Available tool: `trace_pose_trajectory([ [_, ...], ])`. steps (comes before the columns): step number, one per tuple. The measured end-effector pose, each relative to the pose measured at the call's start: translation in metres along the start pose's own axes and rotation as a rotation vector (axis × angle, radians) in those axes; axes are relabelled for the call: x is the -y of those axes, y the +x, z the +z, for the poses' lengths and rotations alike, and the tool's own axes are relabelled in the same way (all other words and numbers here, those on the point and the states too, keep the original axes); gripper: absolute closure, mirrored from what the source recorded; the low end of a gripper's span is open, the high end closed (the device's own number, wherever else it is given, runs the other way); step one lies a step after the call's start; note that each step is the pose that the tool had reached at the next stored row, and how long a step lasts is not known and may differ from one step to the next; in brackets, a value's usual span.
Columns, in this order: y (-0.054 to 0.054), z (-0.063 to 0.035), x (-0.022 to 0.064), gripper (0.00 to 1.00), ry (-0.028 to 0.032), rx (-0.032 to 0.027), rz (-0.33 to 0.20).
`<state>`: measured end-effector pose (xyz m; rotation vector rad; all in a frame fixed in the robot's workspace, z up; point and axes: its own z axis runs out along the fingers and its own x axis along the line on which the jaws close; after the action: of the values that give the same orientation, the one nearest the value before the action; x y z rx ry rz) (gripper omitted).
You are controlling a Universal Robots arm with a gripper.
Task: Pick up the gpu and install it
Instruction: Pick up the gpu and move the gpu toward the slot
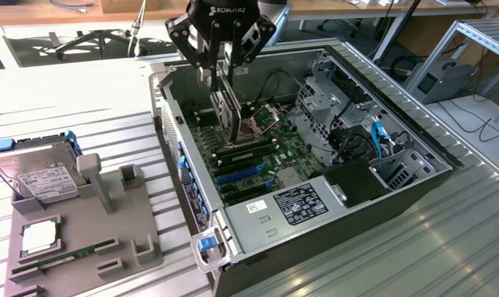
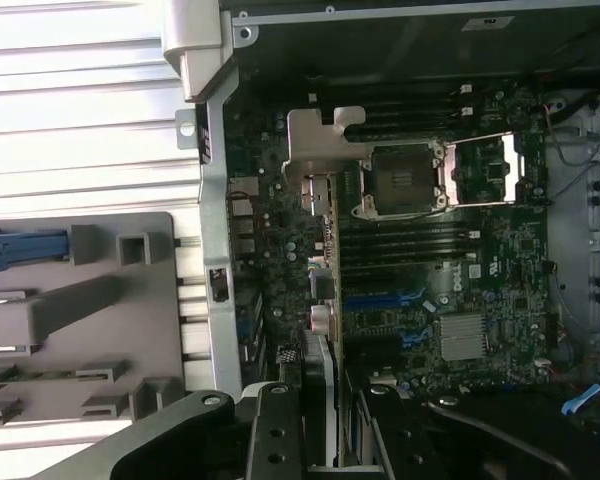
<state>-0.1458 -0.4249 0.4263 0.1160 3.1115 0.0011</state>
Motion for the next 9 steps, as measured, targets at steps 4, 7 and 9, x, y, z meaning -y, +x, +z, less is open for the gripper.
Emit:
trace_pose_trajectory([
  [4, -0.010, 0.0002, -0.0018, 0.73, 0.0033, 0.0001, 0.000],
  [7, -0.017, 0.0005, -0.0032, 0.73, 0.0052, 0.0003, 0.000],
  [9, -0.022, 0.0007, -0.0045, 0.73, 0.0060, 0.0004, 0.000],
])
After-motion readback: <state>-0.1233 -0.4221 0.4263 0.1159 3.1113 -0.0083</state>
